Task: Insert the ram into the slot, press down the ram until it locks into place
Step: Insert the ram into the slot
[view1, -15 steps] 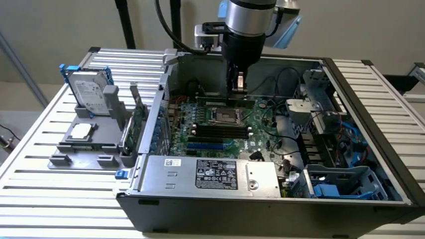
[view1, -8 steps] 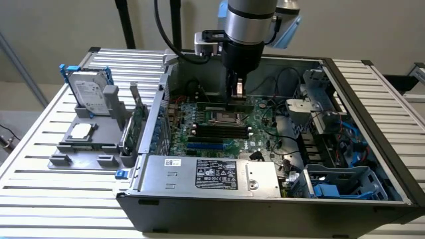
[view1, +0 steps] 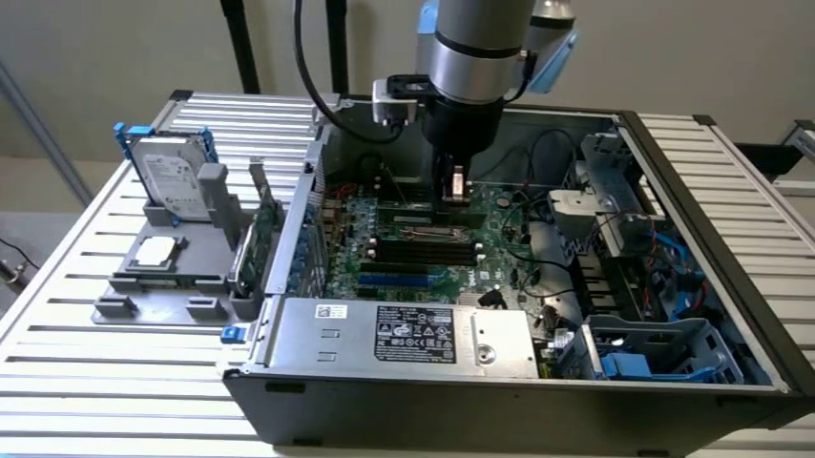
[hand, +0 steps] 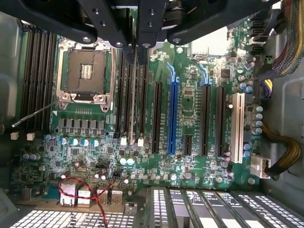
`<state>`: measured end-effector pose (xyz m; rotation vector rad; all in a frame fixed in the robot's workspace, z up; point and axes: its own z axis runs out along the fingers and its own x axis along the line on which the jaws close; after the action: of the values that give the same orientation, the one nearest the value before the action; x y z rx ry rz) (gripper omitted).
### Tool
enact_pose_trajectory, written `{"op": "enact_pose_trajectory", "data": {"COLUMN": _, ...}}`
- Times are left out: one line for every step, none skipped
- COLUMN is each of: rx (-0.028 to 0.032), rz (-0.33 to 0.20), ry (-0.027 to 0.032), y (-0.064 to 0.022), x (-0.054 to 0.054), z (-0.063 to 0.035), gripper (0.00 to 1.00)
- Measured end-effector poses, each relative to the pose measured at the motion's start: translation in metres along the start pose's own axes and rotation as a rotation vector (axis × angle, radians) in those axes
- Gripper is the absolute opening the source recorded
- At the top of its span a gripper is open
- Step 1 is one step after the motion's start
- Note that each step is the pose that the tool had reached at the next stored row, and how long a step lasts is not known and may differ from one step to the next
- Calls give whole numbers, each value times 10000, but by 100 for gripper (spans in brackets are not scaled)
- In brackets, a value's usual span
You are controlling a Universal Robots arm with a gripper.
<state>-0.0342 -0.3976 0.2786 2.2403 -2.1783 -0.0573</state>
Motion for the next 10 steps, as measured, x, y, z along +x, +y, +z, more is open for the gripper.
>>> {"op": "enact_pose_trajectory", "data": {"rx": 7, "rz": -1, "ry": 1, "y": -1, "x": 1, "z": 19, "gripper": 13}}
{"op": "enact_pose_trajectory", "data": {"rx": 13, "rz": -2, "ry": 2, "y": -2, "x": 1, "z": 37, "gripper": 13}}
{"op": "enact_pose_trajectory", "data": {"rx": 21, "rz": -3, "ry": 2, "y": -3, "x": 2, "z": 55, "gripper": 13}}
{"op": "enact_pose_trajectory", "data": {"rx": 27, "rz": -2, "ry": 1, "y": -3, "x": 3, "z": 73, "gripper": 13}}
{"op": "enact_pose_trajectory", "data": {"rx": 33, "rz": -2, "ry": 1, "y": -3, "x": 3, "z": 91, "gripper": 13}}
{"op": "enact_pose_trajectory", "data": {"rx": 39, "rz": -2, "ry": 1, "y": -4, "x": 4, "z": 109, "gripper": 13}}
{"op": "enact_pose_trajectory", "data": {"rx": 44, "rz": -2, "ry": 2, "y": -5, "x": 5, "z": 128, "gripper": 13}}
{"op": "enact_pose_trajectory", "data": {"rx": 50, "rz": -2, "ry": 3, "y": -5, "x": 6, "z": 146, "gripper": 13}}
{"op": "enact_pose_trajectory", "data": {"rx": 54, "rz": -2, "ry": 3, "y": -6, "x": 6, "z": 164, "gripper": 13}}
{"op": "enact_pose_trajectory", "data": {"rx": 60, "rz": -2, "ry": 2, "y": -7, "x": 6, "z": 182, "gripper": 13}}
